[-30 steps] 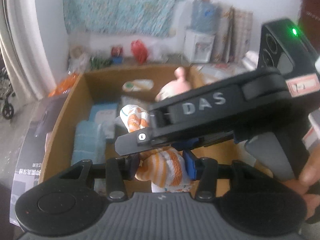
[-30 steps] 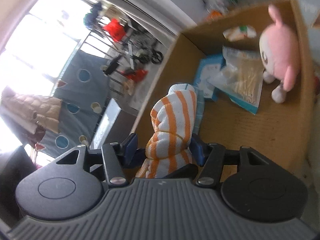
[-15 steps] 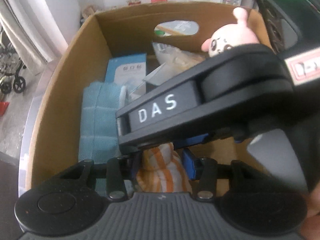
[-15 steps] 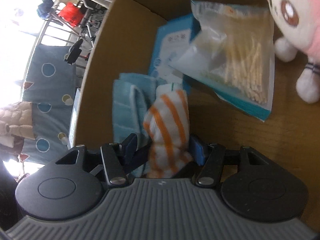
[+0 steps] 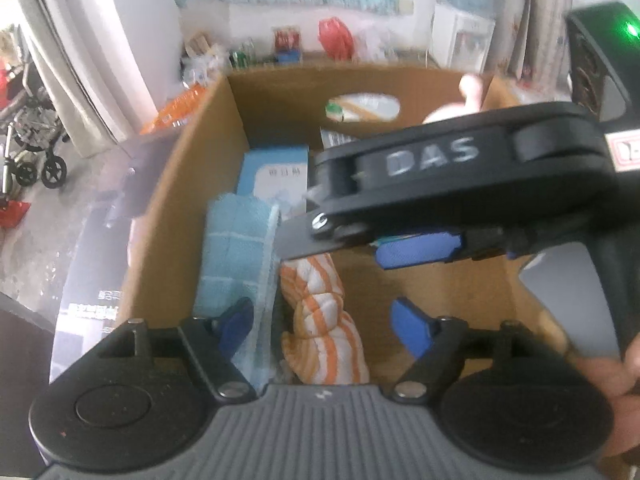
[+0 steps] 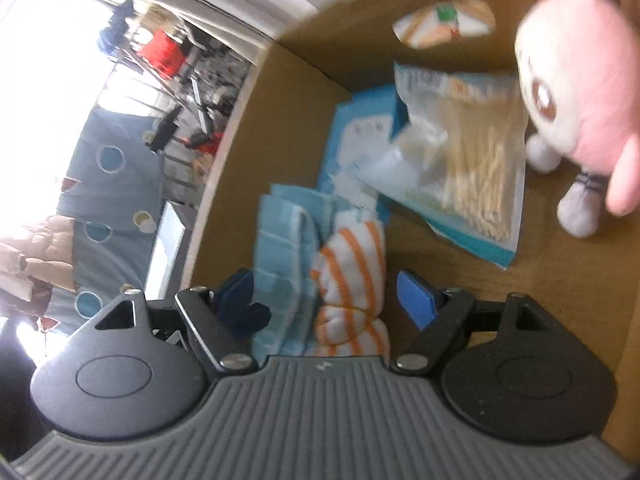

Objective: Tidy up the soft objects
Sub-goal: 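Open both tools and move them back toward the bed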

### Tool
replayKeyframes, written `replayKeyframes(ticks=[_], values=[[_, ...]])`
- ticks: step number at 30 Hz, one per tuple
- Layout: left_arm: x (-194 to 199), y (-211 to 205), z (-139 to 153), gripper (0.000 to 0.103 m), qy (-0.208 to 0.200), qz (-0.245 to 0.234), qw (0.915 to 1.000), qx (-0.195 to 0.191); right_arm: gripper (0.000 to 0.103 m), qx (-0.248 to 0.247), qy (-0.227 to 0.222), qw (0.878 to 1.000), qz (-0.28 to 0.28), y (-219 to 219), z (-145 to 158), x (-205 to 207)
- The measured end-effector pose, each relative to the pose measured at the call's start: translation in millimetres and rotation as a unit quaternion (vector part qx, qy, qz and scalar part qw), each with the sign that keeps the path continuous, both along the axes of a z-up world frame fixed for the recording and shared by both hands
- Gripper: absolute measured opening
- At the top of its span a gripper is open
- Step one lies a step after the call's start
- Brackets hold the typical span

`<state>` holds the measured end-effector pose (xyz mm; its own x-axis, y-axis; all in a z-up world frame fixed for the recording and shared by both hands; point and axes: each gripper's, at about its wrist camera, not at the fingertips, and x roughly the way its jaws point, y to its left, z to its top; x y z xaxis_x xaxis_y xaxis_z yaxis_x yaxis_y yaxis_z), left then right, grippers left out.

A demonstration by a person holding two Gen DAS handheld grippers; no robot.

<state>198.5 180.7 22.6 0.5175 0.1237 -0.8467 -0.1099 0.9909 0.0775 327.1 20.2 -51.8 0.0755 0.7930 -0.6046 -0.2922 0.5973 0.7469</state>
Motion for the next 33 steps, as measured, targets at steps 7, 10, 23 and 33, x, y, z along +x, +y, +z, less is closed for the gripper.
replayKeyframes(ticks=[7,10,23,33], values=[[-49.5,-32.7,48.2,0.087,-0.079,-0.012,0.9967,-0.008,0.081,0.083,-0.065,0.994,-0.026,-83.0,57.8,-39.1],[-60.3,-61.9,60.9,0.089,-0.105,-0.042,0.9934,-0.016,0.083,0.11,-0.091,0.989,-0.04,-128.9,74.1,-56.9],[-79.9,-215.9,52.3,0.092,-0.176,-0.2,0.958,-0.107,0.093,0.012,-0.228,0.959,-0.167,-363.4,124.9,-97.8],[-71.9,-275.8,-14.4,0.092,-0.132,-0.22,0.9574,-0.132,0.093,-0.179,-0.172,0.939,-0.237,-427.5,37.7,-26.6]])
